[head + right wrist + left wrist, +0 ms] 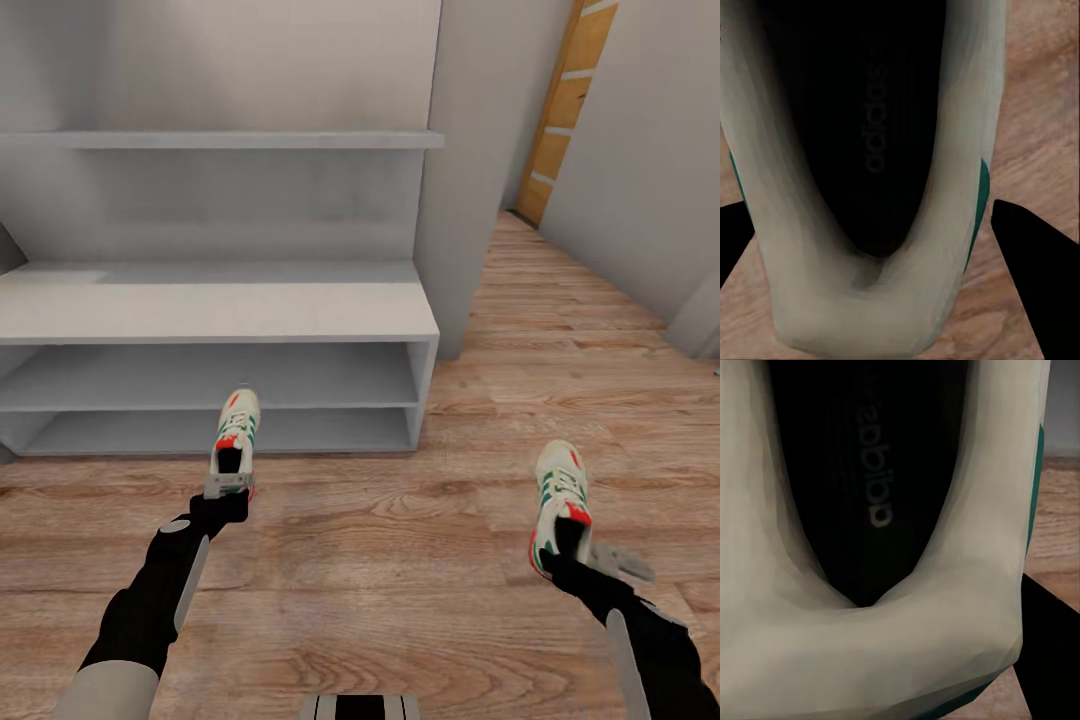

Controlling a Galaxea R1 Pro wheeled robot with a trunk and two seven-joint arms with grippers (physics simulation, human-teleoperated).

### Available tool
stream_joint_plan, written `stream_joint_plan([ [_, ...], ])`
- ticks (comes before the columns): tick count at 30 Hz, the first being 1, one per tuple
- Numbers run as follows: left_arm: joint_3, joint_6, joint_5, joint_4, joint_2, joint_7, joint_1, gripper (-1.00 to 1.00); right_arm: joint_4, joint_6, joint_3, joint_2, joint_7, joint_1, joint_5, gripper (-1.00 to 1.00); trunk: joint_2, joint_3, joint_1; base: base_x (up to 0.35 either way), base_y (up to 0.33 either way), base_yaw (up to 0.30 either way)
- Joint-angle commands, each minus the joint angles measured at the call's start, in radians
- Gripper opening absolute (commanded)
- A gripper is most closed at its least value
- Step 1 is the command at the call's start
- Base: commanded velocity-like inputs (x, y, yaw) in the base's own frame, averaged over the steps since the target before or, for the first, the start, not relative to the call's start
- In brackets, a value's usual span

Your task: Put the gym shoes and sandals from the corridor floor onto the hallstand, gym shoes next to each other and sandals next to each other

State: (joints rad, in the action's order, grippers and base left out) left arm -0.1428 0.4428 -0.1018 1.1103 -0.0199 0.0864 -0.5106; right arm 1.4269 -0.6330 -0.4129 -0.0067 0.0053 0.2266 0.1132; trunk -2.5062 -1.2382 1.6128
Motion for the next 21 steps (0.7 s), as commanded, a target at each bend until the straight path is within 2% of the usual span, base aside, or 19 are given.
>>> stream_joint_plan([
  [1, -0.004, 0.008, -0.010, 0.002, -0.001, 0.010, -0.001, -1.00, 0.001, -0.005, -0.049, 0.000, 0.001, 0.000, 0.016, -1.00, 0.000, -0.001, 0.000, 0.000, 0.000, 0.000],
  [2, -0.004, 0.012, -0.010, 0.002, -0.001, 0.010, 0.000, -1.00, 0.001, -0.005, -0.132, -0.002, 0.002, 0.000, 0.016, -1.00, 0.000, -0.001, 0.000, 0.000, 0.000, 0.000],
  [3, -0.003, 0.013, -0.010, 0.002, -0.002, 0.010, -0.001, -1.00, 0.001, -0.005, -0.174, -0.002, 0.003, 0.000, 0.016, -1.00, 0.000, -0.001, 0.000, 0.000, 0.000, 0.000],
  [4, -0.003, 0.016, -0.009, 0.002, -0.002, 0.010, -0.001, -1.00, 0.001, -0.006, -0.259, -0.003, 0.004, 0.000, 0.017, -1.00, 0.000, -0.001, 0.000, 0.000, 0.000, 0.000],
  [6, -0.003, 0.018, -0.009, 0.002, -0.004, 0.010, -0.001, -1.00, 0.001, -0.006, -0.346, -0.005, 0.005, 0.000, 0.016, -1.00, 0.000, -0.001, 0.000, 0.000, 0.000, 0.000],
  [7, -0.003, 0.022, -0.009, 0.002, -0.008, 0.010, -0.001, -1.00, 0.001, -0.006, -0.433, -0.012, 0.006, 0.000, 0.016, -1.00, 0.000, -0.001, 0.000, 0.000, 0.000, 0.000],
  [8, -0.004, 0.033, -0.009, 0.001, -0.012, 0.010, -0.001, -1.00, 0.000, -0.008, -0.516, -0.028, 0.006, 0.000, 0.016, -1.00, 0.000, -0.001, 0.000, 0.000, 0.000, 0.000],
  [9, -0.004, 0.061, -0.010, 0.001, -0.016, 0.010, -0.002, -1.00, 0.000, -0.011, -0.628, -0.066, 0.006, 0.000, 0.016, -1.00, 0.000, -0.001, 0.000, 0.000, 0.000, 0.000],
  [10, -0.005, 0.086, -0.010, 0.001, -0.017, 0.010, -0.002, -1.00, 0.000, -0.013, -0.689, -0.102, 0.006, 0.000, 0.015, -1.00, 0.000, -0.001, 0.000, 0.000, 0.000, 0.000],
  [11, -0.005, 0.099, -0.010, 0.001, -0.017, 0.009, -0.003, -1.00, 0.000, -0.015, -0.715, -0.122, 0.007, 0.000, 0.015, -1.00, 0.000, -0.001, 0.000, 0.000, 0.000, 0.000],
  [12, -0.005, 0.126, -0.010, 0.001, -0.017, 0.009, -0.004, -1.00, 0.000, -0.019, -0.752, -0.163, 0.006, 0.000, 0.012, -1.00, 0.000, -0.001, 0.000, 0.000, 0.000, 0.000],
  [14, -0.006, 0.175, -0.012, 0.001, -0.016, 0.009, -0.006, -1.00, 0.000, -0.042, -0.792, -0.241, 0.007, 0.000, 0.007, -1.00, 0.000, -0.001, 0.000, 0.000, 0.000, 0.000],
  [15, -0.006, 0.185, -0.012, 0.001, -0.015, 0.009, -0.006, -1.00, 0.000, -0.052, -0.797, -0.259, 0.006, 0.000, 0.006, -1.00, 0.000, -0.001, 0.000, 0.000, 0.000, 0.000],
  [16, -0.006, 0.206, -0.013, 0.002, -0.015, 0.009, -0.007, -1.00, 0.000, -0.077, -0.806, -0.291, 0.006, 0.000, 0.005, -1.00, 0.000, -0.001, 0.000, 0.000, 0.000, 0.000],
  [18, -0.006, 0.228, -0.014, 0.002, -0.015, 0.008, -0.009, -1.00, 0.000, -0.104, -0.812, -0.321, 0.006, 0.000, 0.004, -1.00, 0.000, -0.001, 0.000, 0.000, 0.000, 0.000],
  [19, -0.006, 0.266, -0.014, 0.001, -0.014, 0.008, -0.015, -1.00, 0.000, -0.138, -0.818, -0.361, 0.005, -0.001, 0.003, -1.00, 0.000, -0.001, 0.000, 0.000, 0.000, 0.000],
  [21, -0.006, 0.306, -0.014, 0.000, -0.014, 0.007, -0.030, -1.00, 0.000, -0.156, -0.821, -0.393, 0.005, -0.002, 0.002, -1.00, 0.000, -0.001, 0.000, 0.000, 0.000, 0.000],
])
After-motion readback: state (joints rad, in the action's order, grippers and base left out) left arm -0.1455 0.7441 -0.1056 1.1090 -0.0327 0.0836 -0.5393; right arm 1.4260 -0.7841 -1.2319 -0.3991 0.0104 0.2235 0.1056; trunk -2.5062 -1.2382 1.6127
